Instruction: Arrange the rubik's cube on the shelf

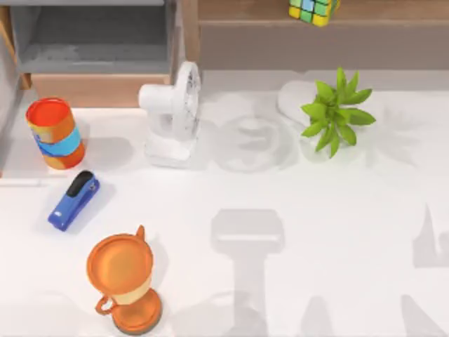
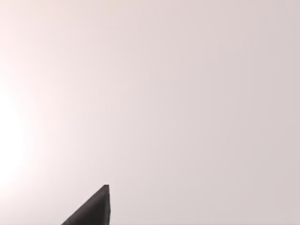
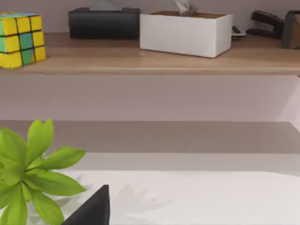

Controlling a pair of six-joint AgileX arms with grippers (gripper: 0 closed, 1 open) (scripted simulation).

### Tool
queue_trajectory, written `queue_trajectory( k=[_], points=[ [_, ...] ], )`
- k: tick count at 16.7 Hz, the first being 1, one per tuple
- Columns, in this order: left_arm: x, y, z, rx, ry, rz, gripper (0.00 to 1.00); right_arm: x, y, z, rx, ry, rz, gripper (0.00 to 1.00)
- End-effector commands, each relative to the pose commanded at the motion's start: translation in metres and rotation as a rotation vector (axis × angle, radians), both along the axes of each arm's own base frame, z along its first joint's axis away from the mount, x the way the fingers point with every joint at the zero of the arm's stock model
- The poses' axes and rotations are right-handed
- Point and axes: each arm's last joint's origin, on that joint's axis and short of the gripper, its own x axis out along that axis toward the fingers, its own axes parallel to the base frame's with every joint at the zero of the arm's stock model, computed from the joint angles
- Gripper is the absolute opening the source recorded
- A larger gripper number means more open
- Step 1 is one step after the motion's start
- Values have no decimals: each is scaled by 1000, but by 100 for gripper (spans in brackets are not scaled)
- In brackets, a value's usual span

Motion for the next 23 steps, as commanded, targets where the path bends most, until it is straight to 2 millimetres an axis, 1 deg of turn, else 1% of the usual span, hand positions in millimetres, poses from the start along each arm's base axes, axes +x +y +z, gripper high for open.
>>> queue_trajectory(
  k=[2,4,6,8,10,17,21,23],
  points=[
    [25,-25,-1,-78,-28,-163,100,0,0,0,0,0,0,100],
    [43,-46,-2,-143,-42,-295,100,0,0,0,0,0,0,100],
    [55,-63,-2,-193,-47,-395,100,0,0,0,0,0,0,100],
    [63,-74,-2,-227,-48,-461,100,0,0,0,0,0,0,100],
    [66,-79,-2,-243,-47,-491,100,0,0,0,0,0,0,100],
    [67,-78,-2,-242,-48,-488,100,0,0,0,0,0,0,100],
    [87,-79,-2,-243,-47,-492,100,0,0,0,0,0,0,100],
    [91,-79,-2,-243,-47,-491,100,0,0,0,0,0,0,100]
  ],
)
